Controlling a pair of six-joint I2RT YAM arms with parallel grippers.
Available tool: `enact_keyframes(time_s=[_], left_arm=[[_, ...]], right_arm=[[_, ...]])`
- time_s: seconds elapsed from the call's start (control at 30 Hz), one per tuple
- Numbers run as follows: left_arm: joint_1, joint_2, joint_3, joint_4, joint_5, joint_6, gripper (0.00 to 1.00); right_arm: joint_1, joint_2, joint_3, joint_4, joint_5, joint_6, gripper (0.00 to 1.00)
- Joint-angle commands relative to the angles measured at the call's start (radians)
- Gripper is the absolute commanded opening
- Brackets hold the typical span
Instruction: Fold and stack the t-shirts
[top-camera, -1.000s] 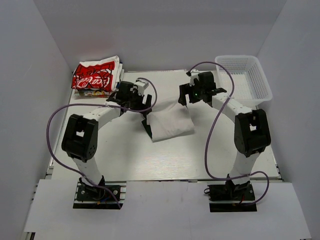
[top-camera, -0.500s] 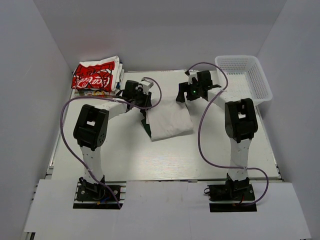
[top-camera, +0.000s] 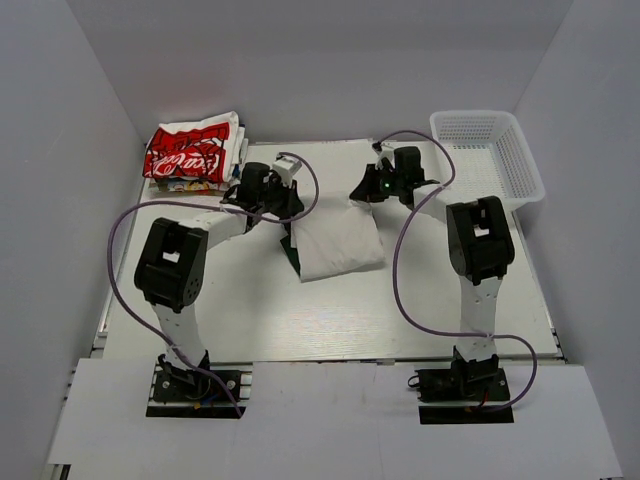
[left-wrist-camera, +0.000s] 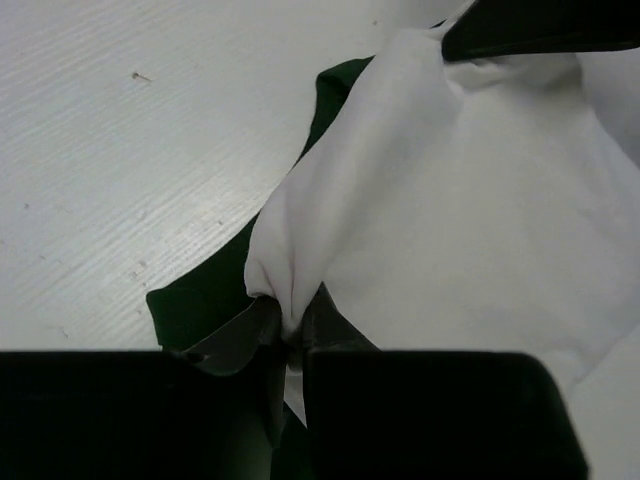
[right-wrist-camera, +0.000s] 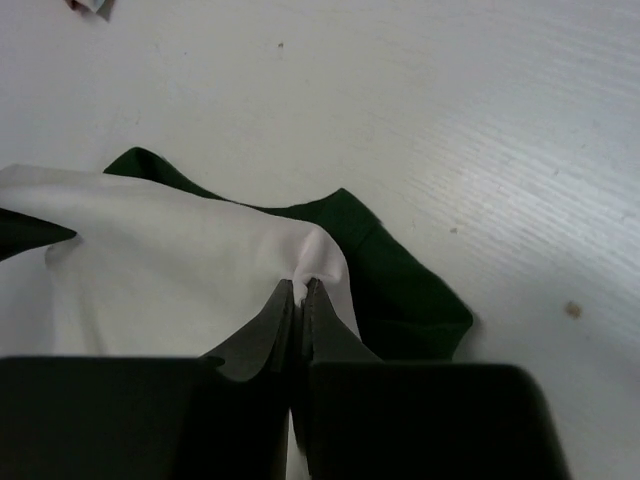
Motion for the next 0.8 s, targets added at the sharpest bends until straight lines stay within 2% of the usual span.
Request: enact_keyframes(time_s=[0.0, 0.17, 0.33, 0.47, 0.57, 0.67, 0.77], left_arm=[[-0.004, -0.158, -0.059, 0.079, 0.058, -0.066, 0.0], [-0.004, -0.325, -0.222, 0.114, 0.058, -0.152, 0.0], [-0.004, -0.471, -0.366, 0.186, 0.029, -0.256, 0.0], [-0.004, -0.494, -0.388, 0.177, 0.041, -0.302, 0.0], [0.009, -0.504, -0.406, 0.168, -0.033, -0.345, 0.0], [0.019, -0.455, -0.432, 0.183, -0.062, -0.375, 0.0], [0.019, -0.387, -0.423, 0.174, -0.088, -0.41, 0.0]], right_arm=[[-0.003, -0.11, -0.069, 0.084, -0.04, 0.039, 0.0], [0.001, -0.213, -0.181, 0.106, -0.055, 0.053, 0.0], [0.006, -0.301, -0.198, 0.032, -0.046, 0.027, 0.0], [0.004, -0.316, -0.216, 0.037, -0.069, 0.045, 0.0], [0.009, -0.298, -0.209, 0.027, -0.061, 0.059, 0.0], [0.01, -0.235, -0.172, 0.017, -0.066, 0.067, 0.0], [0.017, -0.151, -0.062, -0.038, -0.066, 0.056, 0.0]])
